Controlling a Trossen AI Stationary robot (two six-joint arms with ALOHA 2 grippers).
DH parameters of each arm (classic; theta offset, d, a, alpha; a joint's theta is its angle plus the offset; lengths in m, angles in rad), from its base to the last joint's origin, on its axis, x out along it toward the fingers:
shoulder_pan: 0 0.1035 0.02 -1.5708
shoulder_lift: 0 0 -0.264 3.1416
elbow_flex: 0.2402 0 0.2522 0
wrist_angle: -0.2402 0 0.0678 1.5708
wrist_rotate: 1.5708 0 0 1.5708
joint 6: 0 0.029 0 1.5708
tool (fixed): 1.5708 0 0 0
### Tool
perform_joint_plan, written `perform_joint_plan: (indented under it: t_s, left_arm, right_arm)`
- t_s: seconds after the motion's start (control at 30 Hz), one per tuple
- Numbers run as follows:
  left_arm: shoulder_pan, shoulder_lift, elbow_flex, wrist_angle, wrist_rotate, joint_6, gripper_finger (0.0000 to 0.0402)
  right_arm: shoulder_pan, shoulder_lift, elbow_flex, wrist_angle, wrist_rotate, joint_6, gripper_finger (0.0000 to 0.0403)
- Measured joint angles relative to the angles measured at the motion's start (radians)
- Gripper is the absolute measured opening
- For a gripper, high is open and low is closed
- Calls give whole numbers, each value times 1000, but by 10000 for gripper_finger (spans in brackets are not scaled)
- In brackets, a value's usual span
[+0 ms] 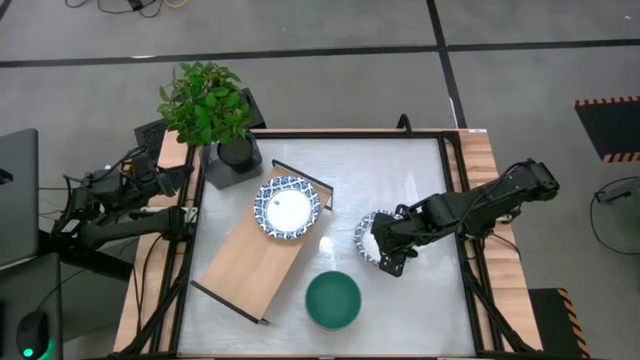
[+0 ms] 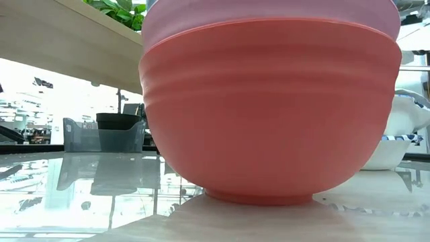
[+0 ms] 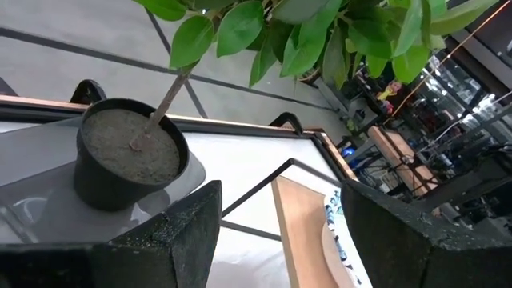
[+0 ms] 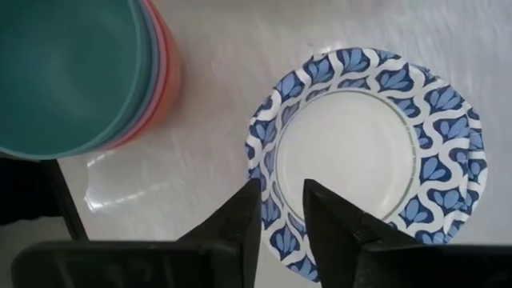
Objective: Place and stack bowls onto a shelf
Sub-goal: Stack the white patterned bowl on the white patterned bowl on the shelf
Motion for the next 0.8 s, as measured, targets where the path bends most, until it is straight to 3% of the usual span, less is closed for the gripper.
perform_joint_plan:
  t_s: [0.5,0.8]
  left_arm:
    - [0,0,0,0,0,2,242]
    - [0,0,0,0,-13,8,242]
  right_arm:
    - [187,75,-42,-12,-27,-91,148]
    - [185,186,-45,-97,9,-114,148]
